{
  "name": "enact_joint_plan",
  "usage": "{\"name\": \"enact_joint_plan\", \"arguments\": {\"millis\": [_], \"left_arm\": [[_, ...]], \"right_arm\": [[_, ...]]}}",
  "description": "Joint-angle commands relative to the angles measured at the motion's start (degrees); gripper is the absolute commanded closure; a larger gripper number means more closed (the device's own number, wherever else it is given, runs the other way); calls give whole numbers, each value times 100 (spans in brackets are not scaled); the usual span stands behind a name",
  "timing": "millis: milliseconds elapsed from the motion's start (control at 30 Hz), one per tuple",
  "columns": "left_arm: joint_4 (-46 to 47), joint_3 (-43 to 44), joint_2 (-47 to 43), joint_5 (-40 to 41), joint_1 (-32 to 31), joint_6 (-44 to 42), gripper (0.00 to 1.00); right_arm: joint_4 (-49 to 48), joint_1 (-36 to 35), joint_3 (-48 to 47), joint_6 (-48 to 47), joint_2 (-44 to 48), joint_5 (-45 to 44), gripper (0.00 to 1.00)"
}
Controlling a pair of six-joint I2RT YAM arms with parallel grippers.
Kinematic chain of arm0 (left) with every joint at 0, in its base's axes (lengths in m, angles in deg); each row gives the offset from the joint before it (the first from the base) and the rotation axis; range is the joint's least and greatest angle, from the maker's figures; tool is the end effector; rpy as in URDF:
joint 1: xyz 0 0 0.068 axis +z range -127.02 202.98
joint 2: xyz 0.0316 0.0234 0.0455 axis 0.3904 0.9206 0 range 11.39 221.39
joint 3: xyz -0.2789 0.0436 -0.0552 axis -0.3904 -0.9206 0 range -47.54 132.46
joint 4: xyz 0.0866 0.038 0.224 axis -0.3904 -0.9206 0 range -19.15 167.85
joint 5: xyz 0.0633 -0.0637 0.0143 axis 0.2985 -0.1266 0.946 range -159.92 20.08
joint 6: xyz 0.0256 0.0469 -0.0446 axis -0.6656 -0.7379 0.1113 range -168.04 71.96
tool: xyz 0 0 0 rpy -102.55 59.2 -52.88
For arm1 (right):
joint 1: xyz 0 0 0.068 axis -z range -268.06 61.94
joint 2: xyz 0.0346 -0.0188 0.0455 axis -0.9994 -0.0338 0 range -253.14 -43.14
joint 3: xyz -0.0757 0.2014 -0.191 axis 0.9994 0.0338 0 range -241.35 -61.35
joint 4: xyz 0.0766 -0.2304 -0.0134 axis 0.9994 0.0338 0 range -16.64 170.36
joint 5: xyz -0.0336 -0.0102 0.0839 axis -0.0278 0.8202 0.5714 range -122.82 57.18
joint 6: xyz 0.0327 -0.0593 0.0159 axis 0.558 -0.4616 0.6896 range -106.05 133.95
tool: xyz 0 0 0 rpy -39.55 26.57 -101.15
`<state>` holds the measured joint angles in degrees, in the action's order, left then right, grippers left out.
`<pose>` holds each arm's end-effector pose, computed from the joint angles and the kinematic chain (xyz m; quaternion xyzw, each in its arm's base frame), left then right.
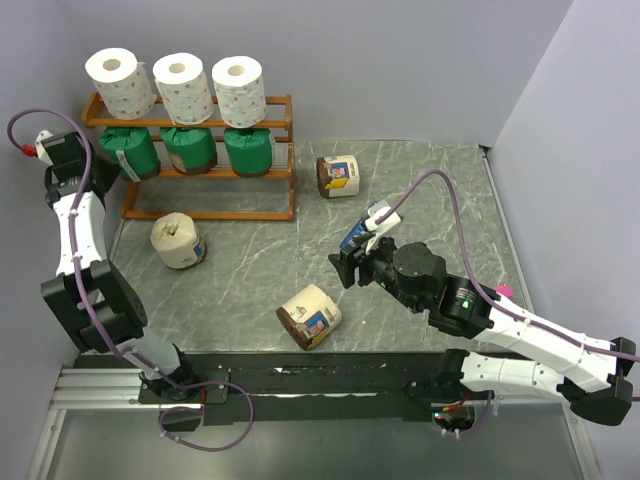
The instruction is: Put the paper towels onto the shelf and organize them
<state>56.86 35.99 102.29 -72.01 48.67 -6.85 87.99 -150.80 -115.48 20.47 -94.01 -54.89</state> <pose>0.3347 0.1587 0.3613 -0.4653 0.7216 -0.0846 0.5055 0.1056 0.1585 0.3781 -0.2508 0.7269 0.2316 0.5958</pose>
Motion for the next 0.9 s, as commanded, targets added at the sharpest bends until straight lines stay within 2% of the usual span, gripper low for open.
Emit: {"name": "enact_joint_plan", "arguments": {"millis": [0,533,700,800,833,867], "left_arm": [[692,23,130,-370,6,187,66],[931,1033,1185,-319,-266,91,64],[457,903,941,5,-293,65,62],[272,534,502,191,-293,21,51],[280,298,378,191,-293,3,42],[271,191,255,182,-302,-6,39]], "right_arm": [[-215,7,-151,-28,78,-140,28],[-338,16,-335,-187,-379,-132,28],[-207,16,-458,-134,-520,-87,28],[-224,16,-371,-73,-512,0,28],[-215,16,-353,-55,-494,18,28],[-180,16,-344,-3,-485,53,28]]}}
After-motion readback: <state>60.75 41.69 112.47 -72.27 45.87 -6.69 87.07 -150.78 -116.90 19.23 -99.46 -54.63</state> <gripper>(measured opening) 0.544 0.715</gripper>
